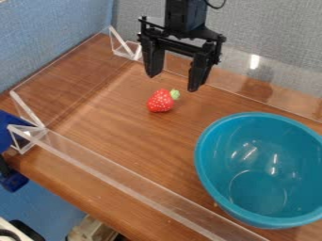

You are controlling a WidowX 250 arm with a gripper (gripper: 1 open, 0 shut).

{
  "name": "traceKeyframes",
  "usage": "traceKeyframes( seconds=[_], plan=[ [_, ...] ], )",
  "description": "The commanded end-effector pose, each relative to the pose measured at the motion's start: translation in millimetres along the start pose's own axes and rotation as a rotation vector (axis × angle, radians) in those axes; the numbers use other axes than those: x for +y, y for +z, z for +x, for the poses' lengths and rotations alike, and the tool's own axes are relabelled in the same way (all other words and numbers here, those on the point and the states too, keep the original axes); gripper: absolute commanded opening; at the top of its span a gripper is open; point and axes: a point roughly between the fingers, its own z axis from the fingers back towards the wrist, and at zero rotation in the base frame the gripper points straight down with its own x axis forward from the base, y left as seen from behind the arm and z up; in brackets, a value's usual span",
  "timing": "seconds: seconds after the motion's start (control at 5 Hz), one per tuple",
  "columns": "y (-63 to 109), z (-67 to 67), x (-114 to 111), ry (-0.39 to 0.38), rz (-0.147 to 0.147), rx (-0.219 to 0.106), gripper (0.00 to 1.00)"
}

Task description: Put the strawberry in the blue bowl

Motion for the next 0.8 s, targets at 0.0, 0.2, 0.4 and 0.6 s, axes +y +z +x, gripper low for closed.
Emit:
traceKeyframes(
  seconds=[0.0,0.2,0.4,0.6],
  plan=[
    [-13.0,7.8,8.2,0.009,0.003,0.02,1.0],
    [-31.3,19.8,20.5,0.021,0.011,0.045,1.0],
    [-45.7,30.2,32.0,0.017,0.012,0.064,1.0],
    [-58.7,39.8,43.4,0.027,0.017,0.075,1.0]
  ],
)
